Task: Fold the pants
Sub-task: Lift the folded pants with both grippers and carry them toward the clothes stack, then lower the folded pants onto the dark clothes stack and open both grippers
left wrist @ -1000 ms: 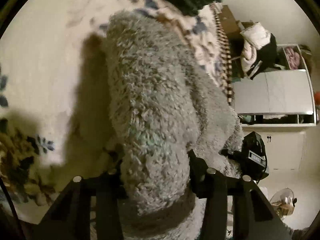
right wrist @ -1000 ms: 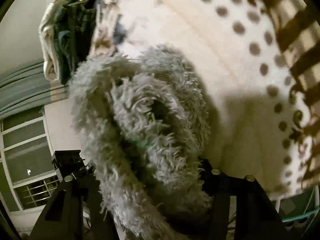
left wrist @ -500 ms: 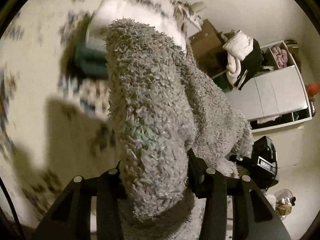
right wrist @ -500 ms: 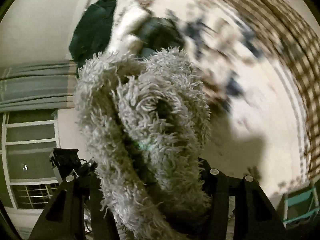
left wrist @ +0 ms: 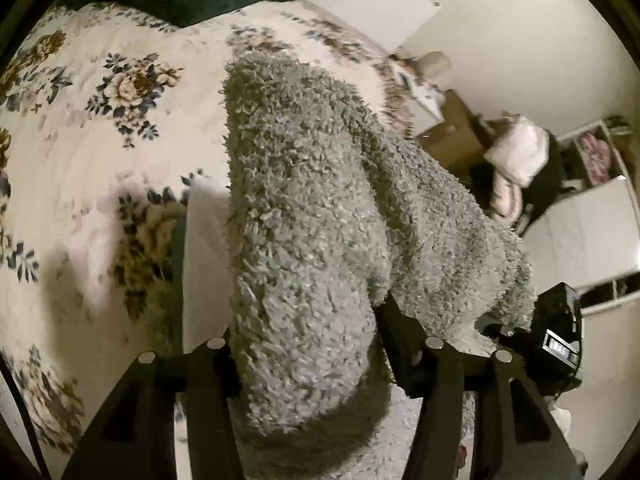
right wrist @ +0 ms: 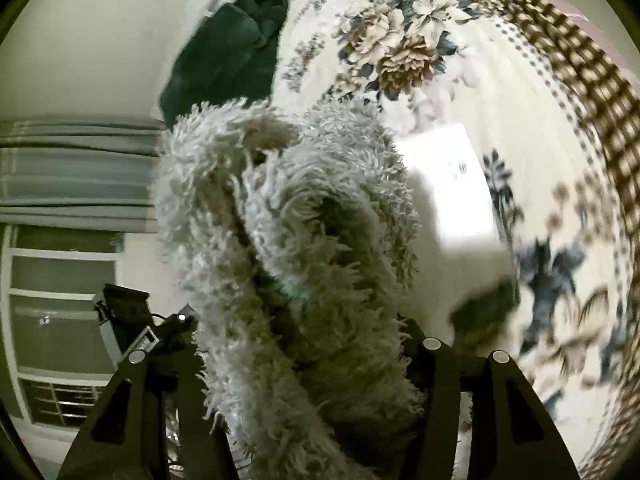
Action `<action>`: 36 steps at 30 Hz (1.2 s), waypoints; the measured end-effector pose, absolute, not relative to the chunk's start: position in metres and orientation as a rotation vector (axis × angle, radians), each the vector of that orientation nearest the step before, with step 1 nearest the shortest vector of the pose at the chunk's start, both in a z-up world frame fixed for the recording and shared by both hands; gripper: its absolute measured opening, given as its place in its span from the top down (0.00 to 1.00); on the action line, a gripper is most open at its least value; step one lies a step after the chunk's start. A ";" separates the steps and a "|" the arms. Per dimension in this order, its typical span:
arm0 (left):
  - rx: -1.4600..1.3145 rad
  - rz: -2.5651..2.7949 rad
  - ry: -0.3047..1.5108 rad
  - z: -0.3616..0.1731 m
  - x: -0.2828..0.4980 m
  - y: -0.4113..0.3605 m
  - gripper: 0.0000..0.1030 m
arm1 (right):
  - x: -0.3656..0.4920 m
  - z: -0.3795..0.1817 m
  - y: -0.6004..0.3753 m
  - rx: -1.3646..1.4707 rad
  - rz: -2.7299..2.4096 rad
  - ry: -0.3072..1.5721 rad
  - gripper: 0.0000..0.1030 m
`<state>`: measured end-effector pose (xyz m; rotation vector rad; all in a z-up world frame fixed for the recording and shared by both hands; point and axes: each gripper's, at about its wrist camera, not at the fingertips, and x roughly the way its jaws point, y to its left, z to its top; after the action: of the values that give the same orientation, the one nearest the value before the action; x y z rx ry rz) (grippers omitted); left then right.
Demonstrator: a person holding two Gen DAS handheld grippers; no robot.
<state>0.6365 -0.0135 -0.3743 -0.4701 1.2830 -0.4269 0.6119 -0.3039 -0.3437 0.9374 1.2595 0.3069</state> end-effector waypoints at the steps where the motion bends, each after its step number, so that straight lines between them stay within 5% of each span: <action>1: -0.471 -0.412 1.305 -0.379 0.645 -0.009 0.48 | 0.626 -0.353 -0.304 0.931 0.294 1.286 0.39; 3: -0.455 -0.373 1.364 -0.394 0.659 -0.006 0.46 | 0.644 -0.366 -0.306 0.905 0.266 1.327 0.33; 7: -0.270 -0.276 1.315 -0.381 0.663 -0.015 0.09 | 0.651 -0.379 -0.307 0.818 0.228 1.385 0.06; 10: -0.210 -0.277 1.262 -0.366 0.650 -0.023 0.02 | 0.653 -0.362 -0.301 0.636 0.148 1.367 0.04; 18: -0.002 -0.151 1.152 -0.321 0.599 -0.045 0.02 | 0.599 -0.271 -0.256 0.084 -0.130 1.138 0.02; 26: 0.073 -0.115 1.063 -0.256 0.524 -0.049 0.02 | 0.495 -0.214 -0.248 0.113 -0.255 1.079 0.01; 36: 0.079 -0.115 0.948 -0.156 0.406 -0.037 0.02 | 0.354 -0.078 -0.220 0.095 -0.277 0.918 0.01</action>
<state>0.4062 -0.0368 -0.1559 0.0792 0.9477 -0.1146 0.3539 -0.2196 -0.0783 0.0946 0.9179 -0.2767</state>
